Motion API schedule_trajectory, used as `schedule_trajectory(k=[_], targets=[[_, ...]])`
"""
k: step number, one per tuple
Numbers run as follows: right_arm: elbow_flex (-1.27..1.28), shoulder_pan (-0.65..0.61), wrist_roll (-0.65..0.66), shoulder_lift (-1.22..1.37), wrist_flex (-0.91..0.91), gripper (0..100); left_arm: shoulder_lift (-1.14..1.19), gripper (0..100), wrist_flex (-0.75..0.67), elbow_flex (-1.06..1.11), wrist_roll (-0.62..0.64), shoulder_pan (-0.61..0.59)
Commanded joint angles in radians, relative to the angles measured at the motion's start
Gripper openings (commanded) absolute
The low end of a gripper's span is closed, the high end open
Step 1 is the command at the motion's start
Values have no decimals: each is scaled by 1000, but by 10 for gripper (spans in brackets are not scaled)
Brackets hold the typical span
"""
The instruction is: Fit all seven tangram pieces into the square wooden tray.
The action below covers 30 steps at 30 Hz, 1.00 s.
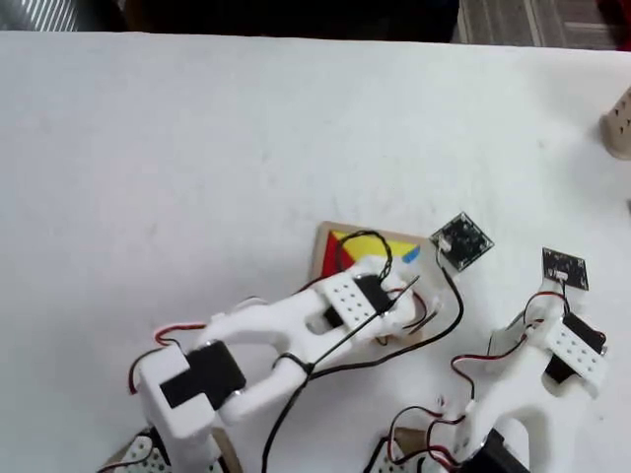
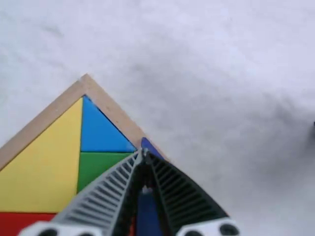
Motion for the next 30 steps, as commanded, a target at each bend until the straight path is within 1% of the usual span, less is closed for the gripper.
schedule_trajectory(k=[1, 5, 9, 14, 18, 24, 30], targets=[[-3, -13, 11, 2, -13, 18, -21, 23, -26, -74, 9, 4], [-3, -13, 11, 2, -13, 18, -19, 23, -26, -94, 5, 44], [-3, -13, 11, 2, -13, 18, -10, 22, -91, -81, 8, 81], [-3, -13, 11, 2, -13, 18, -10, 22, -158, 2, 9, 76], [-3, -13, 11, 2, -24, 18, -19, 22, -160, 72, 9, 67], [-3, -13, 11, 2, -25, 18, -68, 22, -155, 127, 9, -1], [-3, -15, 11, 2, -25, 18, -180, 22, -158, 230, 9, 7]])
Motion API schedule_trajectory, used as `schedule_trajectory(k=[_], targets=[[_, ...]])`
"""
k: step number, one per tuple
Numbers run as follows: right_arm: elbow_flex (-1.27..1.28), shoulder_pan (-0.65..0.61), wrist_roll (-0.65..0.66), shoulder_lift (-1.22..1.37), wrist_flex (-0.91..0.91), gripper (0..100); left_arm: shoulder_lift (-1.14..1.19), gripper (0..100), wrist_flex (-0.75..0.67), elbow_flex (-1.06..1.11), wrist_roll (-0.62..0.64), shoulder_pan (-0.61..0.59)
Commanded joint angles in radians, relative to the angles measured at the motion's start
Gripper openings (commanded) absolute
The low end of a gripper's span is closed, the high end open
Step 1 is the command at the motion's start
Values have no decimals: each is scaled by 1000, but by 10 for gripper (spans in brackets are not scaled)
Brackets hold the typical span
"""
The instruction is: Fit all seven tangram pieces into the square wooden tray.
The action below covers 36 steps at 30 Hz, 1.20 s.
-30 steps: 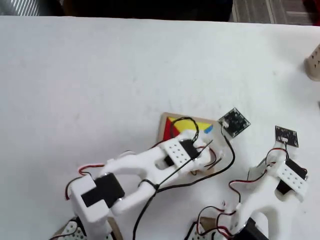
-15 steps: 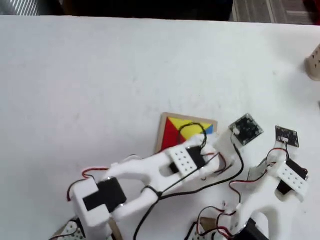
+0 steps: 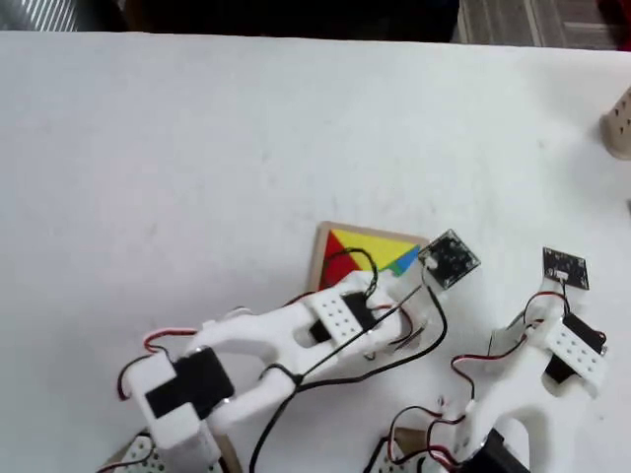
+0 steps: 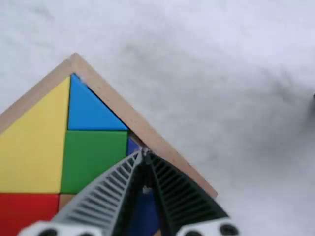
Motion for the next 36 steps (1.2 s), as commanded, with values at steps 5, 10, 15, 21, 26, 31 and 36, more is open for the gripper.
schedule_trajectory(k=[5, 10, 15, 21, 26, 31, 36], targets=[[-3, -15, 11, 2, -16, 18, -209, 22, -21, 74, 11, -4], [-3, -15, 9, 2, -16, 18, -237, 22, -21, 83, 11, -50], [-3, -15, 9, 2, -18, 18, -243, 22, -15, 83, 6, -156], [-6, -21, 2, -19, -18, 18, -318, 22, 75, 87, 5, -297], [29, -163, -103, -170, -36, 18, -536, 22, 137, 203, 5, -435], [126, -433, -106, -381, -36, 18, -800, 22, 149, 423, 3, -668], [215, -682, -106, -552, -31, 18, -1081, 22, 149, 689, -43, -866]])
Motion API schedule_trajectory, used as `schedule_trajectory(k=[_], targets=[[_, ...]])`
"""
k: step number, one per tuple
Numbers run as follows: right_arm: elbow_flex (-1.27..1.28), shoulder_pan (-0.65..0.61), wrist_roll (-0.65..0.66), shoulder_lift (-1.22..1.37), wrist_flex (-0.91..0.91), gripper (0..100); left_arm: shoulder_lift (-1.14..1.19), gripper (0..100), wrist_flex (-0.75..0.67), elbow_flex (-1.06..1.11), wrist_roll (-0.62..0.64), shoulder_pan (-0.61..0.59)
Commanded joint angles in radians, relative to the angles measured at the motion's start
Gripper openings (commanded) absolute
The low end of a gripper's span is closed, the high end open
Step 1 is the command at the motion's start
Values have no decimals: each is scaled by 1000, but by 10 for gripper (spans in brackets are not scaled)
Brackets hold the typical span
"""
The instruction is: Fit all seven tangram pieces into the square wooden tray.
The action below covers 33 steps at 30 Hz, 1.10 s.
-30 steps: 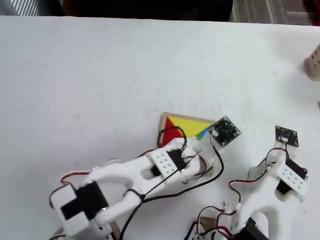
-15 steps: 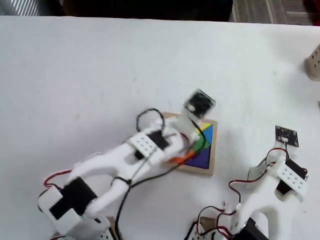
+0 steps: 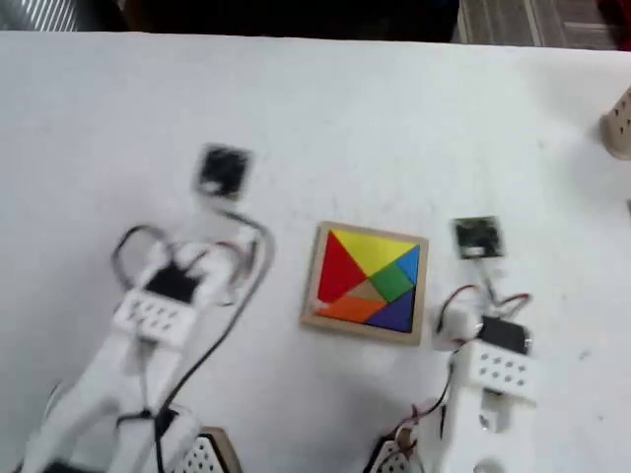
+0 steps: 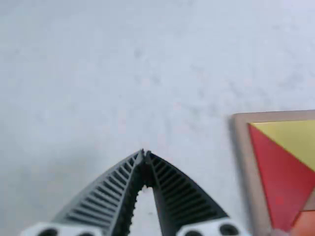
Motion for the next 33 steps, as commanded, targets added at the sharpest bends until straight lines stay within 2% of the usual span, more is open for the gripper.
schedule_trajectory(k=[1, 5, 12, 16, 18, 22, 27, 33], targets=[[51, -173, -6, -116, -8, 18, -295, 22, 5, 221, -78, -157], [120, -268, -12, -208, 25, 18, -545, 22, 51, 425, -147, -219], [126, -278, -14, -358, 185, 18, -986, 23, 264, 600, -152, -363], [155, -280, -14, -423, 208, 18, -1184, 23, 537, 588, -147, -383], [201, -303, -14, -455, 196, 18, -1198, 24, 632, 588, -149, -384], [227, -337, -12, -535, 251, 18, -1182, 24, 661, 588, -146, -387], [361, -332, -6, -673, 239, 18, -1182, 24, 779, 588, -149, -387], [399, -209, -8, -816, 286, 18, -1182, 24, 792, 588, -150, -387]])
